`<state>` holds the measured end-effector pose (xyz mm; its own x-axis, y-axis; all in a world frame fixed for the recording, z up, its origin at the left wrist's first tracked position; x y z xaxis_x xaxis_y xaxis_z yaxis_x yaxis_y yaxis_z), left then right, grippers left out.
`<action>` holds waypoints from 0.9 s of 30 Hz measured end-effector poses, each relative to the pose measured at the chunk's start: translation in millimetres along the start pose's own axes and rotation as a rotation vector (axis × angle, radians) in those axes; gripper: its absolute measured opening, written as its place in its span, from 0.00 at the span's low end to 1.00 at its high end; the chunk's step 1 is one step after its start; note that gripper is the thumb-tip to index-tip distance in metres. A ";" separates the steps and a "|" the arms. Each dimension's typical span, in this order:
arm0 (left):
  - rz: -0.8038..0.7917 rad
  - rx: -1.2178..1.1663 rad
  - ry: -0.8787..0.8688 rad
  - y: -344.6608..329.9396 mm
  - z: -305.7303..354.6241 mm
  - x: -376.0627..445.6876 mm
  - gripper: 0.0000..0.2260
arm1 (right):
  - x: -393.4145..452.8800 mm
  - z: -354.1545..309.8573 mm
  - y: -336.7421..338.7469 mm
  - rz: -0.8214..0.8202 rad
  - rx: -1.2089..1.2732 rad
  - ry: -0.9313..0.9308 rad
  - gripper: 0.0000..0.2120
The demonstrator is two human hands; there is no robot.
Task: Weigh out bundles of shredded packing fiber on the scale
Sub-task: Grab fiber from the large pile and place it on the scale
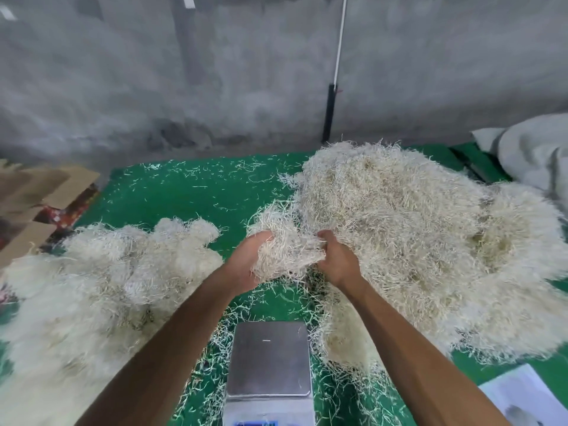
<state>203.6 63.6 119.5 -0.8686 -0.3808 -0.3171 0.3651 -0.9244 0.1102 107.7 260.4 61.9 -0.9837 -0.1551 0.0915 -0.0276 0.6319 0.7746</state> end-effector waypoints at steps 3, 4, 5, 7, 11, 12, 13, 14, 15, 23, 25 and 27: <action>0.021 0.047 0.082 2.2 13.1 -7.1 0.13 | 5.8 -3.4 -9.1 -0.038 -0.125 0.020 0.33; 0.041 0.022 0.084 4.8 14.1 -3.3 0.12 | 8.8 -2.4 -11.1 -0.058 -0.155 0.015 0.31; 0.070 -0.017 0.071 9.6 14.9 -1.5 0.17 | 12.6 -2.3 -11.7 -0.072 -0.194 0.009 0.30; 0.117 -0.095 0.102 16.6 15.1 7.9 0.21 | 18.9 -9.6 -13.0 -0.076 -0.284 0.026 0.27; 0.155 -0.346 0.148 9.2 7.4 27.0 0.42 | 20.0 -25.5 -22.1 -0.102 -0.380 0.172 0.21; 0.146 -0.387 0.162 6.5 5.6 26.7 0.43 | 25.6 -17.0 -18.3 -0.089 -0.413 0.146 0.18; 0.168 -0.394 0.129 10.4 5.4 32.7 0.43 | 30.3 -6.4 -13.6 -0.060 -0.443 0.102 0.14; 0.194 -0.458 0.133 8.8 9.4 36.9 0.40 | 33.8 -0.4 -11.0 -0.030 -0.464 0.071 0.12; 0.211 -0.539 0.156 6.3 6.4 38.1 0.35 | 36.0 0.5 -11.8 -0.023 -0.476 0.059 0.11; 0.227 -0.632 0.182 -5.5 -9.8 57.2 0.26 | 42.7 5.5 -8.6 0.028 -0.475 0.068 0.13; 0.168 -0.567 0.204 -17.2 -4.5 56.8 0.27 | 45.0 4.3 -12.4 0.022 -0.438 0.063 0.11; 0.150 -0.492 0.228 -0.1 -5.0 63.2 0.24 | 46.0 31.8 0.3 0.017 -0.429 -0.028 0.11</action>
<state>150.3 39.6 94.8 -0.7210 -0.4427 -0.5331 0.6393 -0.7218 -0.2652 56.7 277.6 46.4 -0.9880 -0.1231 0.0937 0.0590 0.2603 0.9637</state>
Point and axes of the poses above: each hand's wrist, its own x-axis towards the middle knuckle, its own y-axis out of the back of the hand, z = x × y, the point moved 7 cm from there along x, towards the middle knuckle, and after that the axes turned 9 degrees about z, right-handed, at the moved point
